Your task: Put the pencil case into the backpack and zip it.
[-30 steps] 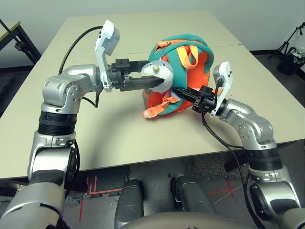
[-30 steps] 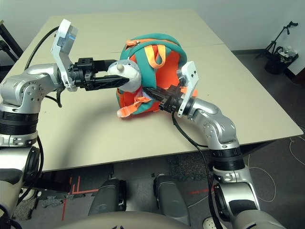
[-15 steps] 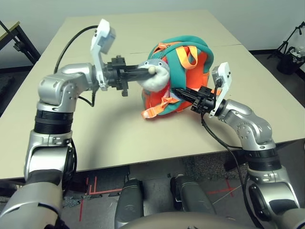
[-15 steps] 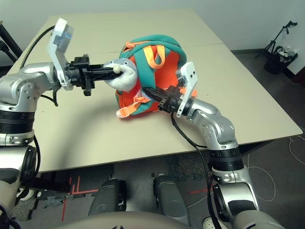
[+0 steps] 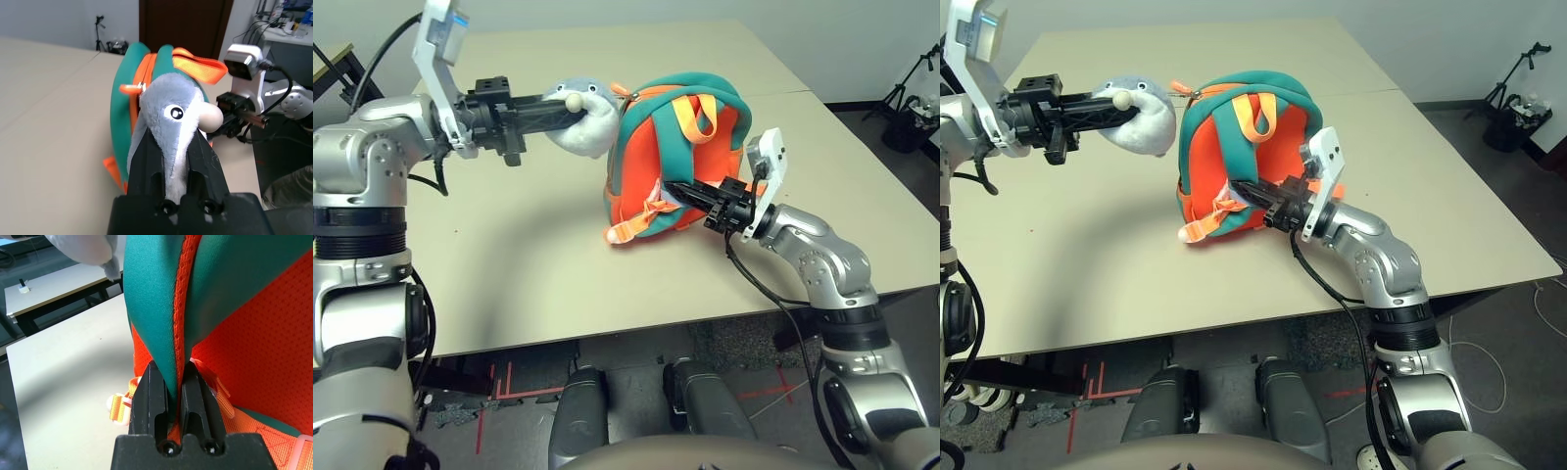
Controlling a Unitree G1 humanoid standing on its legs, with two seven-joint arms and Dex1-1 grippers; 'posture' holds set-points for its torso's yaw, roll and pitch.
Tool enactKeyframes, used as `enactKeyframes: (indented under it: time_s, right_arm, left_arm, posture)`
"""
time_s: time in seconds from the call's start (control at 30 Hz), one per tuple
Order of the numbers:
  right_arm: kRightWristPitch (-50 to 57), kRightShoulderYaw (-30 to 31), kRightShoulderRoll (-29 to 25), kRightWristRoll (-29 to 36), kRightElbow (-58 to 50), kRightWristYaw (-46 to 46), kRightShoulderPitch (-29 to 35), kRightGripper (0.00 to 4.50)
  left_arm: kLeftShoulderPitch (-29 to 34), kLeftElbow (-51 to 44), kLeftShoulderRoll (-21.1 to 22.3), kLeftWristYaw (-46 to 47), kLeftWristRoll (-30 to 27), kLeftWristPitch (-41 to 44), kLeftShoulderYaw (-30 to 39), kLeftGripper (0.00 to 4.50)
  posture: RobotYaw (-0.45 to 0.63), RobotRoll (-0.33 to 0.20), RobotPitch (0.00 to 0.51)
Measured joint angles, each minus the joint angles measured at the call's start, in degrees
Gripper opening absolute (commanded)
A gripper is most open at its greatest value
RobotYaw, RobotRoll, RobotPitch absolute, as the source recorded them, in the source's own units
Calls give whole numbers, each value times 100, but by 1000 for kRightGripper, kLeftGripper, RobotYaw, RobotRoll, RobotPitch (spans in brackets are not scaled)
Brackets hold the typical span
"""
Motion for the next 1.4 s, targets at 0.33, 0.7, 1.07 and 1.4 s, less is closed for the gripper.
enactKeyframes:
  time_s: [0.33, 0.7, 1.07, 1.4]
  right_arm:
    - [-7, 8, 22, -1, 0, -3, 2, 0]
    - [-7, 12, 21, -2, 1, -3, 2, 0]
    - [-7, 12, -1, -2, 0, 3, 2, 0]
    - [-15, 24, 5, -7, 17, 37, -3, 0]
  left_arm:
    - [1562, -605, -75, 277, -4, 239, -18, 181]
    - [2113, -634, -902, 860, 83, 207, -291, 181]
    - [2199, -420, -1026, 926, 204, 59, -319, 181]
    - [2533, -417, -1053, 940, 186, 76, -293, 1502]
  posture:
    - [-57, 0, 85]
    - [-68, 0, 85]
    - [-67, 0, 76]
    - [-58, 0, 81]
